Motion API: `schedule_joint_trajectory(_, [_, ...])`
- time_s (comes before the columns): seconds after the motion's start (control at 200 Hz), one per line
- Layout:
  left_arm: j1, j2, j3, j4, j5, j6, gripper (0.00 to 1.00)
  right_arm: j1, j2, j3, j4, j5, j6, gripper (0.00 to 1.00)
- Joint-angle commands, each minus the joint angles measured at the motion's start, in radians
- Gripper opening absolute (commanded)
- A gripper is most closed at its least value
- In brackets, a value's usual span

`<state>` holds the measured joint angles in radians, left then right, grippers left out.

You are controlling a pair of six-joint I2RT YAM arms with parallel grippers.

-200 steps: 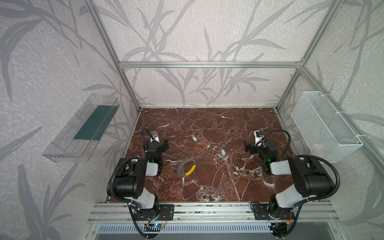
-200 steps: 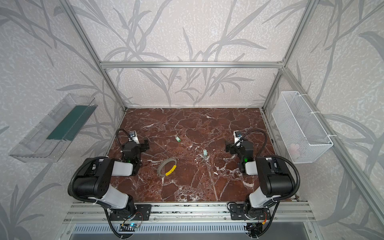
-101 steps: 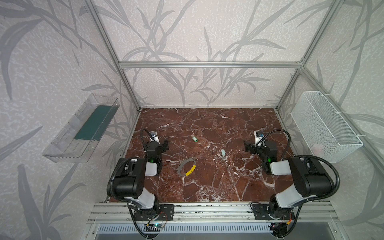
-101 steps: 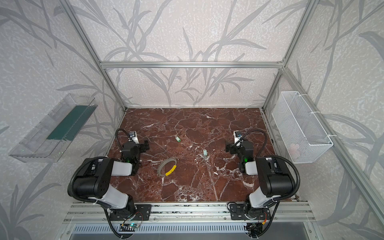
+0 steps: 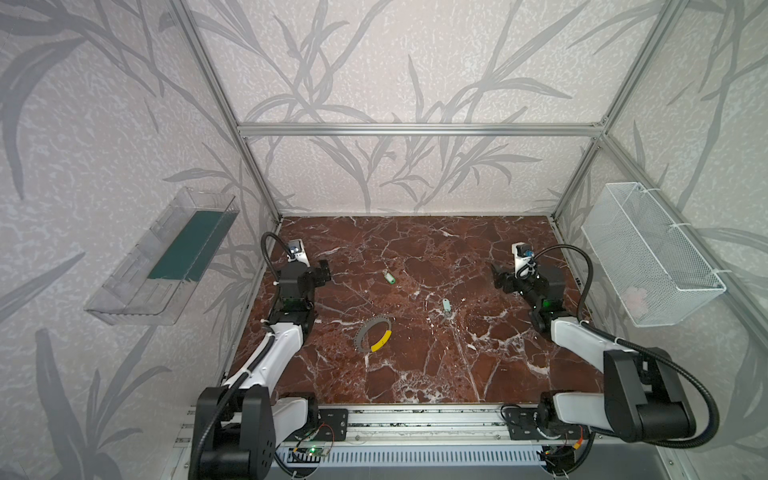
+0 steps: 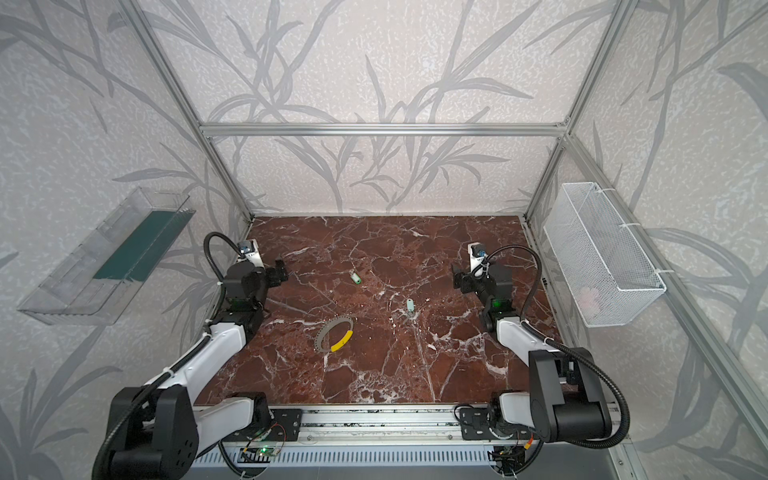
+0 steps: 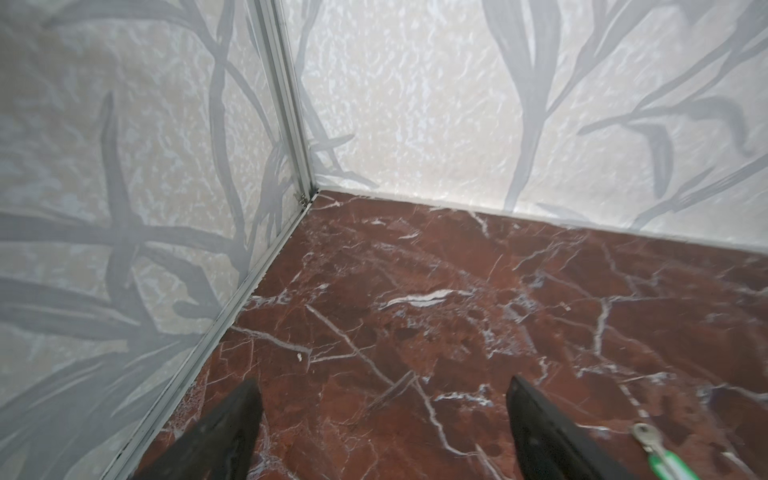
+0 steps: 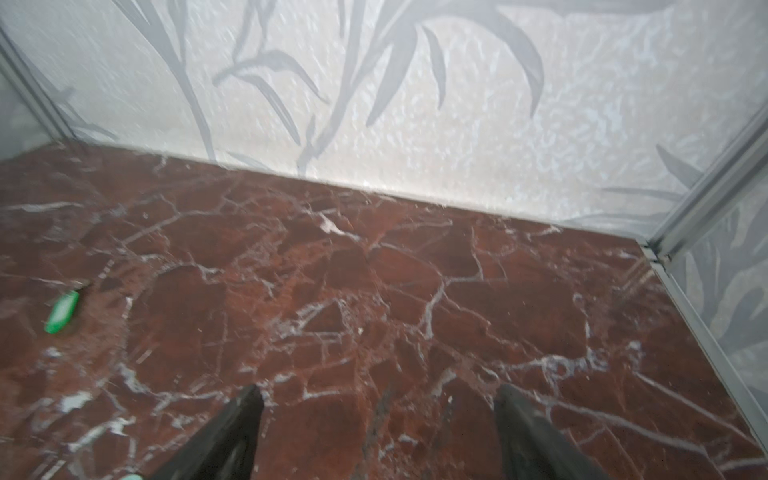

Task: Put the keys on the keyring
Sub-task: 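Move both grippers forward toward the metal keyring on the table, then grasp the metal keyring disc with the right gripper and lift it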

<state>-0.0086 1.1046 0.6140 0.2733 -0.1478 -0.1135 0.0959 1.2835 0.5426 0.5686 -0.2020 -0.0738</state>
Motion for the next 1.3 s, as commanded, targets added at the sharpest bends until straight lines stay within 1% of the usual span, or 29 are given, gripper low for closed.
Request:
schedule_joint_trajectory(0.0, [-0.078, -0.040, 0.064, -0.419, 0.057, -0.098, 0.82, 0.107, -0.042, 0.109, -0.275, -0.025, -0.016, 0.80])
schedule_joint_trajectory(0.075, [-0.153, -0.033, 0.111, -0.542, 0.041, -0.121, 0.76, 0.206, -0.024, 0.159, -0.362, -0.004, -0.034, 0.76])
schedule_joint_trajectory(0.145, [-0.214, -0.016, 0.151, -0.633, 0.049, -0.164, 0.68, 0.292, -0.003, 0.184, -0.419, 0.006, -0.036, 0.69])
schedule_joint_trajectory(0.23, [-0.272, 0.006, 0.175, -0.709, 0.086, -0.207, 0.61, 0.368, 0.031, 0.192, -0.444, 0.008, 0.023, 0.63])
schedule_joint_trajectory(0.285, [-0.309, 0.018, 0.172, -0.735, 0.097, -0.226, 0.59, 0.409, 0.057, 0.191, -0.448, -0.024, 0.074, 0.61])
schedule_joint_trajectory(0.405, [-0.376, 0.045, 0.151, -0.738, 0.088, -0.249, 0.57, 0.516, 0.121, 0.201, -0.465, -0.036, 0.153, 0.57])
schedule_joint_trajectory(0.505, [-0.381, 0.075, 0.146, -0.712, 0.101, -0.271, 0.55, 0.582, 0.210, 0.203, -0.397, -0.090, 0.236, 0.53])
schedule_joint_trajectory(0.615, [-0.380, 0.108, 0.166, -0.701, 0.124, -0.263, 0.51, 0.624, 0.333, 0.236, -0.336, -0.148, 0.332, 0.49])
schedule_joint_trajectory(0.69, [-0.380, 0.122, 0.180, -0.704, 0.124, -0.252, 0.51, 0.653, 0.399, 0.267, -0.299, -0.178, 0.376, 0.47])
schedule_joint_trajectory(0.805, [-0.378, 0.128, 0.194, -0.694, 0.127, -0.234, 0.50, 0.693, 0.506, 0.307, -0.235, -0.189, 0.418, 0.46])
schedule_joint_trajectory(0.905, [-0.375, 0.133, 0.207, -0.692, 0.120, -0.218, 0.50, 0.699, 0.583, 0.347, -0.210, -0.195, 0.464, 0.43])
schedule_joint_trajectory(1.0, [-0.372, 0.135, 0.217, -0.688, 0.122, -0.200, 0.50, 0.700, 0.631, 0.362, -0.175, -0.200, 0.485, 0.42])
schedule_joint_trajectory(1.205, [-0.362, 0.147, 0.237, -0.687, 0.122, -0.171, 0.50, 0.705, 0.692, 0.398, -0.172, -0.200, 0.489, 0.41])
schedule_joint_trajectory(1.294, [-0.361, 0.159, 0.248, -0.688, 0.129, -0.162, 0.50, 0.705, 0.717, 0.418, -0.170, -0.210, 0.500, 0.39])
